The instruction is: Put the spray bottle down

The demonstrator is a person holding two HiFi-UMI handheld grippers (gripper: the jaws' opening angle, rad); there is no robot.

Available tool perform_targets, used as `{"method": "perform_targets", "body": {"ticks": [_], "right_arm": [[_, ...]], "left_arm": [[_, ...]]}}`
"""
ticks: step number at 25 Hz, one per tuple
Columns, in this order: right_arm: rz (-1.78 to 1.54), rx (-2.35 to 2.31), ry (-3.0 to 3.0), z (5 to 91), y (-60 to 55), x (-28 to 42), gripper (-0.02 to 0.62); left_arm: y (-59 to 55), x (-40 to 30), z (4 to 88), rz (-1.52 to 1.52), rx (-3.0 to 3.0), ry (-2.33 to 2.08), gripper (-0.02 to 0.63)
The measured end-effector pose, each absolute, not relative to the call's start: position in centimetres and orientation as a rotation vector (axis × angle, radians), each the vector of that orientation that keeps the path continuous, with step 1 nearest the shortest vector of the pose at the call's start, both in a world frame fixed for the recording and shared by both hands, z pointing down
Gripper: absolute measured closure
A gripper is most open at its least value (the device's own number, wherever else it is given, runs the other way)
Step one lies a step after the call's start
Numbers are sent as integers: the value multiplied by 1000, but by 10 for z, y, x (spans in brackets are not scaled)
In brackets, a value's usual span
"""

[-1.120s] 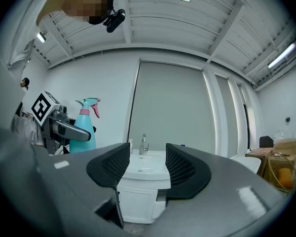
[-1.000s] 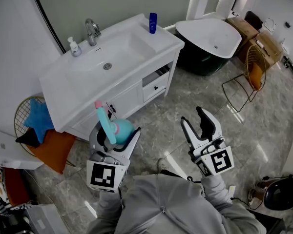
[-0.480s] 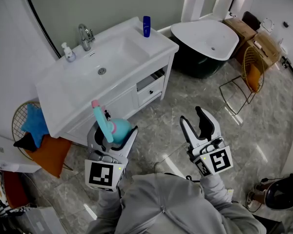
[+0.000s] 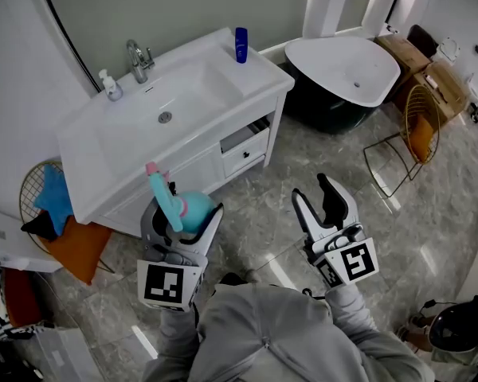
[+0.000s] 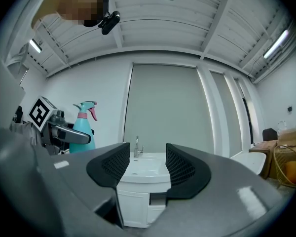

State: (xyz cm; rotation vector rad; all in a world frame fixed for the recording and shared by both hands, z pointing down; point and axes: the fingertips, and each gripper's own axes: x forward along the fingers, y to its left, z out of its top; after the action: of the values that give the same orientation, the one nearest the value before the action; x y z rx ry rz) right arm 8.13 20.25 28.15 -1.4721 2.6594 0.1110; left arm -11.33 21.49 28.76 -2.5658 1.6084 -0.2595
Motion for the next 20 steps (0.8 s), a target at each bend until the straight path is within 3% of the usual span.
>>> {"method": "perform_targets", "body": {"ticks": [20], "right_arm": [[98, -1590, 2607, 292, 69, 79, 370]], "left_arm": [[59, -109, 296, -289, -2662, 1466, 198]]}}
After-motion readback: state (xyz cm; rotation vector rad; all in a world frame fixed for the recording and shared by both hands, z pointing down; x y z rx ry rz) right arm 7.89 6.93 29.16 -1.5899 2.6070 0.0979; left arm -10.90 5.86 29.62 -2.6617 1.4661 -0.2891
